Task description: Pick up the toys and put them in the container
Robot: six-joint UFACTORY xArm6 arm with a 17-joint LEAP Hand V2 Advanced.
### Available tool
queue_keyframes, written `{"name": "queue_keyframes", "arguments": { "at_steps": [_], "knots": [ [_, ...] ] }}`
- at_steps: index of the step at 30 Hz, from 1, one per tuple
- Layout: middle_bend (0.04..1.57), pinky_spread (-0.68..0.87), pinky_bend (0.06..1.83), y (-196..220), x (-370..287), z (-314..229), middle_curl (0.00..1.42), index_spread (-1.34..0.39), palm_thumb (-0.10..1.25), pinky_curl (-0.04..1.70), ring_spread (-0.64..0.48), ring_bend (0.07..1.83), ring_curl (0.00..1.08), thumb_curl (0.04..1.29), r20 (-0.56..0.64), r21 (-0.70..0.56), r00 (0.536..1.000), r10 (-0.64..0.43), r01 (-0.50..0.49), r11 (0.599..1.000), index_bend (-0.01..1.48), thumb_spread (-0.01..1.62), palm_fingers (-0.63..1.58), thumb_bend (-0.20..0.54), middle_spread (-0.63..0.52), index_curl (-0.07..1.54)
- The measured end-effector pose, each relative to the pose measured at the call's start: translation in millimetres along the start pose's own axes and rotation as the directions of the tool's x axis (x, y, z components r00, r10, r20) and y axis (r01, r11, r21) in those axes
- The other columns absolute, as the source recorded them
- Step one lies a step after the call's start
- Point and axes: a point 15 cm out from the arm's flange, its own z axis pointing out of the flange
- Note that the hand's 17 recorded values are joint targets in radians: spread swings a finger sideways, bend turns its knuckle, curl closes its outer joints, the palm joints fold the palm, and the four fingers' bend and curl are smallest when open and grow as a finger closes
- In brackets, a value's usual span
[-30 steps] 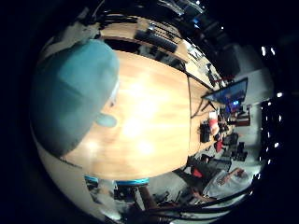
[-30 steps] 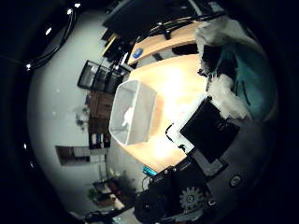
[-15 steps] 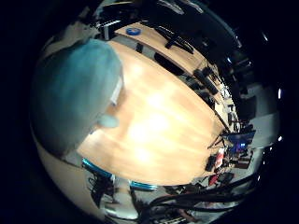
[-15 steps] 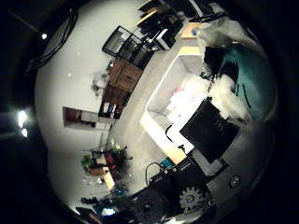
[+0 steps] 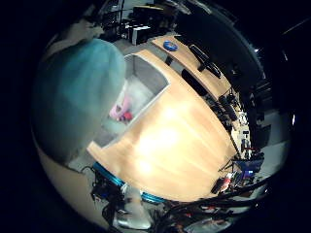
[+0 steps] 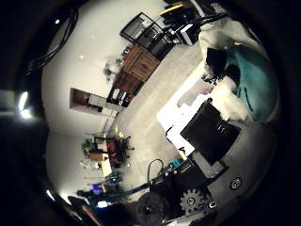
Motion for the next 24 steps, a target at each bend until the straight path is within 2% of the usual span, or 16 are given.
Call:
{"name": "queue_keyframes", "arguments": {
  "at_steps": [1, 4, 8, 9, 10, 11, 13, 16, 18, 24],
  "knots": [
    [1.13, -0.26, 1.40, 0, -3, -1, 1.04, -0.30, 0.79, 0.75, -0.29, 1.32, 0.92, 1.07, 0.010, 0.002, 1.000, 0.000, 0.000, 1.000, 1.08, 1.02, 0.92, -0.076, -0.28, 0.99],
    [1.04, -0.31, 1.40, 3, -4, -2, 0.99, -0.33, 0.69, 0.72, -0.29, 1.30, 0.87, 0.99, 0.015, 0.001, 1.000, -0.008, 0.008, 1.000, 0.95, 1.02, 0.89, -0.064, -0.30, 0.95],
    [0.94, -0.35, 1.39, 5, -2, -2, 0.94, -0.38, 0.64, 0.68, -0.30, 1.27, 0.81, 0.90, 0.009, -0.004, 1.000, -0.010, 0.010, 1.000, 0.81, 1.02, 0.89, -0.044, -0.34, 0.90],
    [0.87, -0.37, 1.41, 6, -2, -2, 0.91, -0.40, 0.62, 0.67, -0.30, 1.27, 0.79, 0.88, 0.006, -0.005, 1.000, -0.010, 0.010, 1.000, 0.73, 1.02, 0.83, -0.046, -0.36, 0.88],
    [0.76, -0.39, 1.46, 6, -2, -3, 0.86, -0.43, 0.60, 0.67, -0.32, 1.26, 0.77, 0.84, 0.005, -0.005, 1.000, -0.011, 0.011, 1.000, 0.58, 1.01, 0.68, -0.046, -0.39, 0.84],
    [0.73, -0.40, 1.46, 7, -1, -3, 0.85, -0.44, 0.59, 0.67, -0.32, 1.26, 0.77, 0.83, 0.004, -0.005, 1.000, -0.012, 0.012, 1.000, 0.55, 1.01, 0.64, -0.045, -0.40, 0.83],
    [0.53, -0.44, 1.49, 8, -2, -3, 0.76, -0.50, 0.56, 0.65, -0.33, 1.21, 0.72, 0.77, 0.005, -0.010, 1.000, -0.012, 0.012, 1.000, 0.42, 1.01, 0.47, -0.044, -0.42, 0.75],
    [0.37, -0.42, 1.44, 14, -1, -1, 0.67, -0.55, 0.53, 0.62, -0.32, 1.08, 0.65, 0.71, 0.006, -0.036, 1.000, -0.012, 0.013, 0.999, 0.34, 1.00, 0.23, -0.045, -0.39, 0.67],
    [0.35, -0.35, 1.33, 19, 2, 2, 0.63, -0.58, 0.51, 0.59, -0.30, 0.98, 0.60, 0.67, -0.002, -0.064, 1.000, -0.013, 0.013, 0.998, 0.33, 1.00, 0.17, -0.043, -0.37, 0.62],
    [0.31, -0.21, 1.17, 24, 3, 7, 0.55, -0.60, 0.49, 0.51, -0.28, 0.91, 0.52, 0.60, -0.009, -0.101, 1.000, -0.019, 0.018, 0.995, 0.32, 0.99, 0.22, -0.034, -0.33, 0.54]
  ]
}}
